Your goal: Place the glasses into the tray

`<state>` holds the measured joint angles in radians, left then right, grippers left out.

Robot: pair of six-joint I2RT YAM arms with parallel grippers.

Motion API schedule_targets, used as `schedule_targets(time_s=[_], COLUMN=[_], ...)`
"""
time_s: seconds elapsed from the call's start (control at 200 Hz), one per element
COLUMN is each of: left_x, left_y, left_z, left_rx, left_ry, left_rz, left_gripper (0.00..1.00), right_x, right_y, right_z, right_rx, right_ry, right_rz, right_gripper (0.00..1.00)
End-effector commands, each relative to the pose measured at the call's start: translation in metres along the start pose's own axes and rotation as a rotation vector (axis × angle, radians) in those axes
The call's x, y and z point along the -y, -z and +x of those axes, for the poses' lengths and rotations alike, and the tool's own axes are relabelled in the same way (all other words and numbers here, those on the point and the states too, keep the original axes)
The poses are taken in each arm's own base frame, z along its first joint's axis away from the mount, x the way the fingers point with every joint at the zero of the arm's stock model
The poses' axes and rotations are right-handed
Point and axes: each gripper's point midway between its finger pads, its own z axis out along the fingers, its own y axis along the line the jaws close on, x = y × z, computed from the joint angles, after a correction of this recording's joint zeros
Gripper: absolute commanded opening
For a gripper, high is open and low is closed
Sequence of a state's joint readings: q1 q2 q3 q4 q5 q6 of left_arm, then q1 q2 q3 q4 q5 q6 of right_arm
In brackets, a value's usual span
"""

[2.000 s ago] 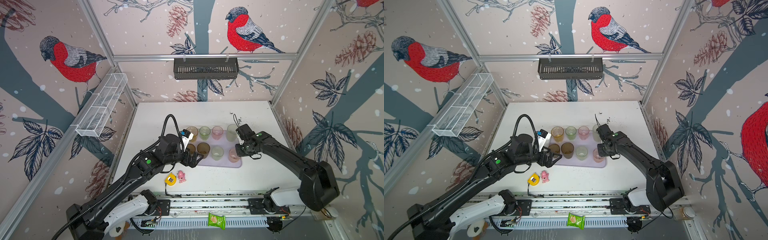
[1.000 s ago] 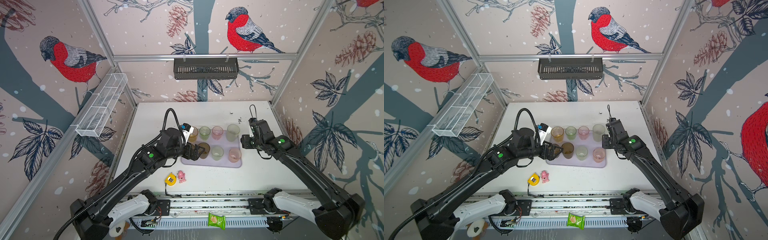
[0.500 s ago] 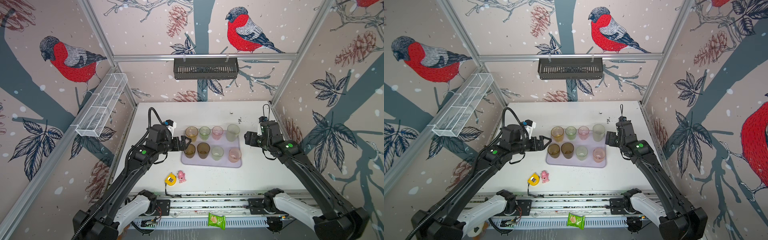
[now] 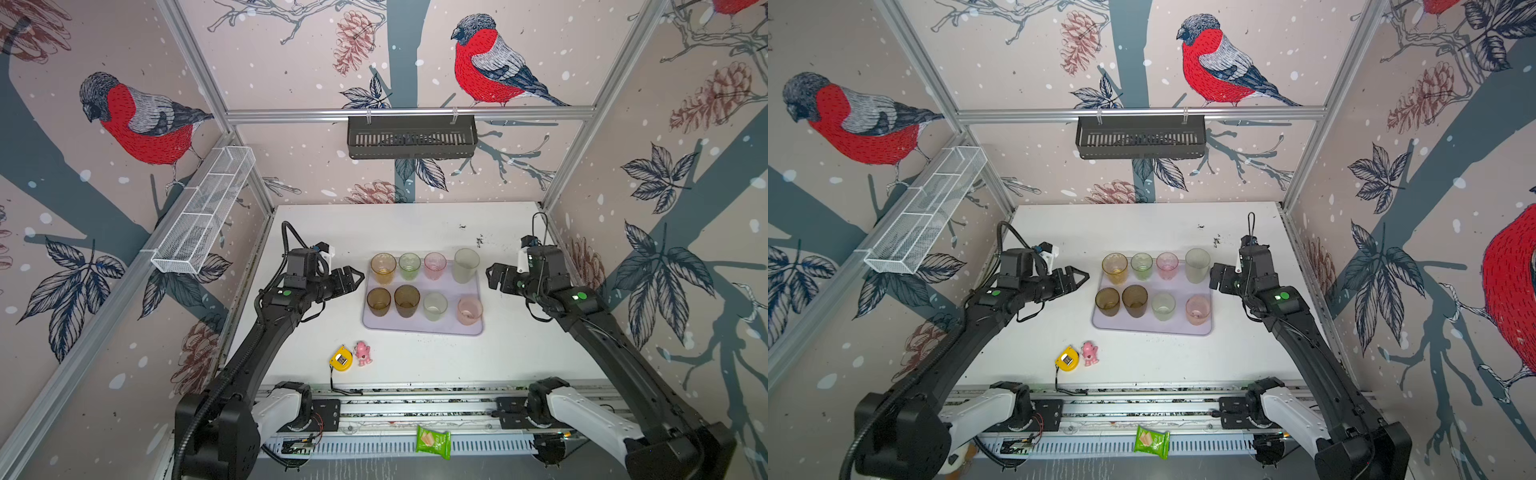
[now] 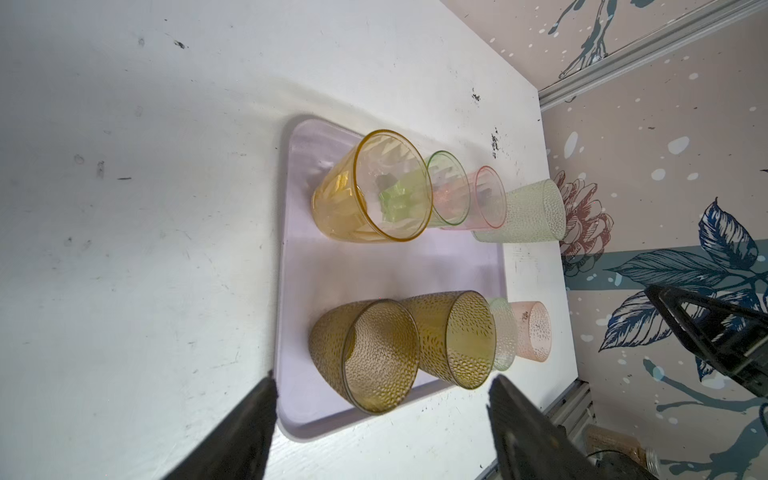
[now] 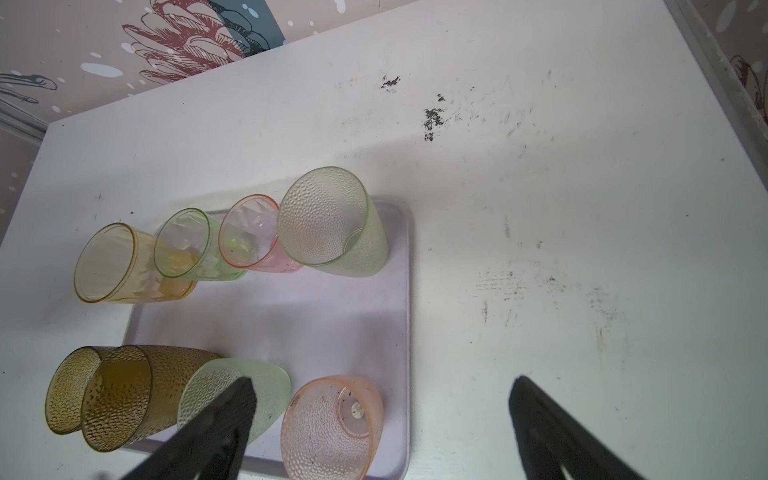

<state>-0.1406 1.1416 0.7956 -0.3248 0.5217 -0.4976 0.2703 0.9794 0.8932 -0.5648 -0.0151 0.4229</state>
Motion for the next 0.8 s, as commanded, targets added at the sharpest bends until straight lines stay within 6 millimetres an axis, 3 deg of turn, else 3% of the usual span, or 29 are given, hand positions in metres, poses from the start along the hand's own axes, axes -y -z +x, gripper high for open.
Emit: schedule_targets(time_s=[0.0,0.11,0.335,0.795], left_x=[-0.006,-0.018,-0.037,-0.065], left_y=[-0.010,-0.028,-0.066,-0.112], left_z=[-0.021,-0.024,-0.011,0.006], left_rx=[0.062,0.033,-0.096,-0.202], left_ry=[-0.007,0.015,0.027,0.046], left_rz=[-0.004,-0.025,-0.012,-0.004], left_gripper=[0.70,0.63,0.50,0.41], right_x=[-0.005,-0.006,-0.008,-0.008], right_y=[-0.001,-0.003,-0.003,-0.001], right_z=[-0.004,-0.002,-0.006,-0.005], right_rx=[0.024,0.018,0.019,0.020], right_ry=[-0.002,0.004,0.023,0.023], right_rz=[-0.030,-0.039,-0.045,-0.051], right_gripper=[0.97,0.98,0.99,1.00])
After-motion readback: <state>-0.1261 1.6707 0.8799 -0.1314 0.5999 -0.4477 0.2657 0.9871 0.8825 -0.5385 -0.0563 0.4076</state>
